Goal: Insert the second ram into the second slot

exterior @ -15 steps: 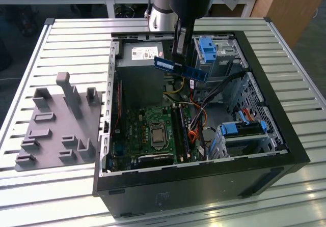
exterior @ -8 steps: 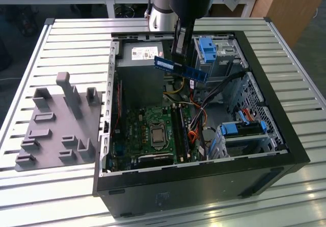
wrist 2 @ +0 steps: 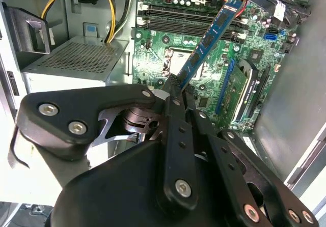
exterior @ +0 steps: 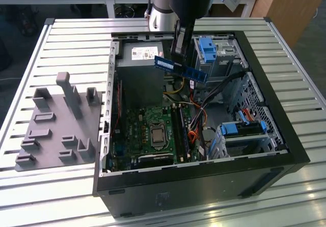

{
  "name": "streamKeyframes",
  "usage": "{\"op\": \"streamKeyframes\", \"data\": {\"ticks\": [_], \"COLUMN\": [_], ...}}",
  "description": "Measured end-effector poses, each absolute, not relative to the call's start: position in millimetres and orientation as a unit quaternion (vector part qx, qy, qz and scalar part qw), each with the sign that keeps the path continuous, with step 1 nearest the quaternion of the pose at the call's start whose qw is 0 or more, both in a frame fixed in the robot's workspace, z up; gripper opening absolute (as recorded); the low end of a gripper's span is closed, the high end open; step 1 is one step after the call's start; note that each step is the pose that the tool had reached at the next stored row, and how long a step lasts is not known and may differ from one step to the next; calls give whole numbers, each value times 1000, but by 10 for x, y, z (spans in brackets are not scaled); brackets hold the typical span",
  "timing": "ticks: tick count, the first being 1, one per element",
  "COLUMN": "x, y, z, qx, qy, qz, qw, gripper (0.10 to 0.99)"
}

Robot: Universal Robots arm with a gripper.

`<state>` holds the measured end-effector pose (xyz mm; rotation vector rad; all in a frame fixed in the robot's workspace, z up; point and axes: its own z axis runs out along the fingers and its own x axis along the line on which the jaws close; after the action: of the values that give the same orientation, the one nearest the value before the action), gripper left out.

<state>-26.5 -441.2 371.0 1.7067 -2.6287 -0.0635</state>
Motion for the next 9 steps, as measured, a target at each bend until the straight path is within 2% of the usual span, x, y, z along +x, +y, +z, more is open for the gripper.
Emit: {"op": "streamKeyframes", "data": {"ticks": [9], "x": [-264], "y": [-4412], "z": [3709], "qx": [533], "qy": [-846], "qz": [-20], "qw": [3], "gripper": [137]}}
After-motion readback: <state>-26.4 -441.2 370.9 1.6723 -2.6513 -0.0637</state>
